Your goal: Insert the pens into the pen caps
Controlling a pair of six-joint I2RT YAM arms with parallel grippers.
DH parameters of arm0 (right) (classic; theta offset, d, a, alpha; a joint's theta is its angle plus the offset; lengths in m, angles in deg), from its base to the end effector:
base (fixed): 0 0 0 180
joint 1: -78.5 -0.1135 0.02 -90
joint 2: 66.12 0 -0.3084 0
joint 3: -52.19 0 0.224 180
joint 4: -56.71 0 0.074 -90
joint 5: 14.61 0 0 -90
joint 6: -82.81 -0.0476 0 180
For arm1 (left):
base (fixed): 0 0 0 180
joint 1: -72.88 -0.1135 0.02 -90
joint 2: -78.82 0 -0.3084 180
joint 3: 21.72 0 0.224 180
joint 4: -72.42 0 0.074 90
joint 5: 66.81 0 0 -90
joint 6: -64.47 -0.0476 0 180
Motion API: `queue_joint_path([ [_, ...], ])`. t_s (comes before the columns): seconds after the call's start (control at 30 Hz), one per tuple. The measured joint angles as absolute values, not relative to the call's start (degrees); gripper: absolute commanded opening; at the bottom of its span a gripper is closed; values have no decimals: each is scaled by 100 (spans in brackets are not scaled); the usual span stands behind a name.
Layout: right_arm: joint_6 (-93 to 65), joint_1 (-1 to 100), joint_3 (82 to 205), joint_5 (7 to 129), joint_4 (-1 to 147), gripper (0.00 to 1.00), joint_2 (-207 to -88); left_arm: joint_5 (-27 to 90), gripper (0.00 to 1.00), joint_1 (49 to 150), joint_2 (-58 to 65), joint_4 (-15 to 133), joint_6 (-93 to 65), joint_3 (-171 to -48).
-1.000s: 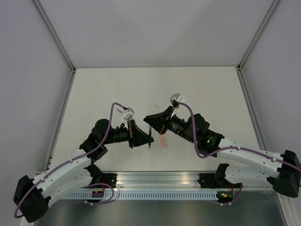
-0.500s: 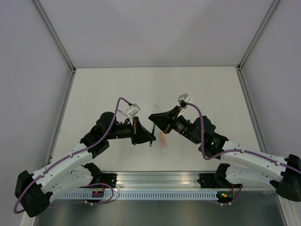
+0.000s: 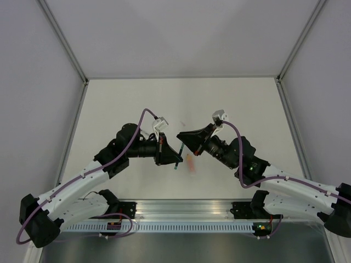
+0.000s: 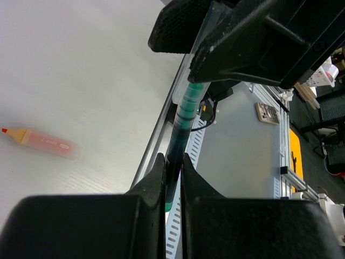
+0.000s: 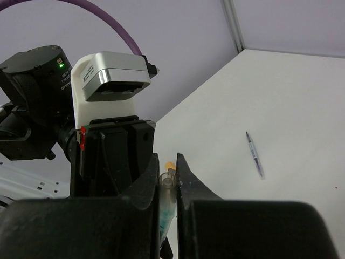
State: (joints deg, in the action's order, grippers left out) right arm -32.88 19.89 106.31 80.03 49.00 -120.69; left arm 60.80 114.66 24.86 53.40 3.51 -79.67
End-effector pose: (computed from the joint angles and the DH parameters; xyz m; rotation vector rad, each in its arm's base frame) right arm 0.1000 0.1565 0.3784 -0.3702 1.5043 1.1327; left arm 0.1073 -0.1349 0.3495 0.7310 1.9037 -1.4243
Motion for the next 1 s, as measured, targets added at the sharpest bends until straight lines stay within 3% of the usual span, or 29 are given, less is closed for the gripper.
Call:
queue_joint_path([
  [0.6, -3249, 1985, 9860, 7986, 4729, 0, -12010, 5411, 2, 11448, 2126, 4925, 451, -8592],
  [0.77, -3343, 1587, 9512, 7240, 6080, 0, -11971, 4596, 2, 11171, 2156, 6339, 589, -9012],
  [1.0, -3347, 1574, 10092, 7621, 6766, 0, -11868, 4369, 2, 11162, 2388, 6997, 569, -8487],
])
